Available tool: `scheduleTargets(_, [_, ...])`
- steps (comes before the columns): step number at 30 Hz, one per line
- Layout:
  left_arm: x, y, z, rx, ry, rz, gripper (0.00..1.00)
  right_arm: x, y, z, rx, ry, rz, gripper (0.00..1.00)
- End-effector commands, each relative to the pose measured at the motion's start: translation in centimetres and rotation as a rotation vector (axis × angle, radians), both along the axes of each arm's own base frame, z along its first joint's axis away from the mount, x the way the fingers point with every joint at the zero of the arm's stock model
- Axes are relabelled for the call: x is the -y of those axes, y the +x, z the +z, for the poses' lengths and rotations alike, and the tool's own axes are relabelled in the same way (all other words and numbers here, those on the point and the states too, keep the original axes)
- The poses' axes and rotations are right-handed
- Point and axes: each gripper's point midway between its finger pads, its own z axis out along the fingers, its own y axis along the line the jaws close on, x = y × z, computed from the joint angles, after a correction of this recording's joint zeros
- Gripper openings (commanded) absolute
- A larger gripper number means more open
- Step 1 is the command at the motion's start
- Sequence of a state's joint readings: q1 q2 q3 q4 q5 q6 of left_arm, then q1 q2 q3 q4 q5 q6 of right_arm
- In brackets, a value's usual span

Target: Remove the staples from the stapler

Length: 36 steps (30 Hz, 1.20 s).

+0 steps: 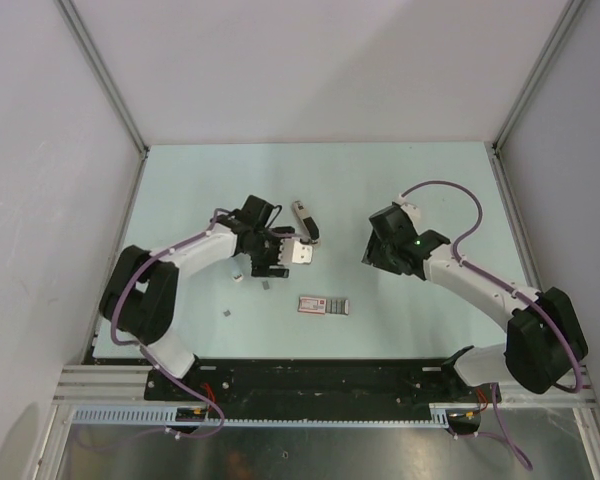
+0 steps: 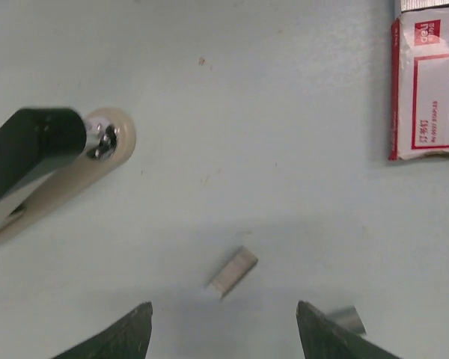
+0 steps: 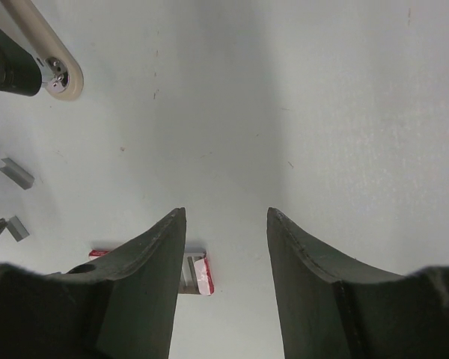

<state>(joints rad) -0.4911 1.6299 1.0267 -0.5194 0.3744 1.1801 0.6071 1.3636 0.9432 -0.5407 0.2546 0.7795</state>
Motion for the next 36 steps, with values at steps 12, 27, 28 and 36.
scheduleTargets(12, [2.6, 2.1, -1.2, 0.067, 0.025, -0.213, 0.79, -0.4, 1.5, 2.9, 0.064, 0.07, 0.023, 0.52])
scheduleTargets(27, [2.3, 0.2, -2.9, -0.014, 0.081, -0.246, 0.54, 0.1, 1.9, 2.6, 0.051, 0.074, 0.022, 0.47])
scheduleTargets(28, [2.3, 0.1, -2.9, -0.022, 0.083, -0.246, 0.51, 0.1, 1.9, 2.5, 0.05, 0.074, 0.021, 0.46])
scheduleTargets(36, [1.9, -0.4, -3.4, -0.068, 0.118, -0.232, 0.29, 0.1, 2.0, 2.5, 0.051, 0.079, 0.019, 0.43])
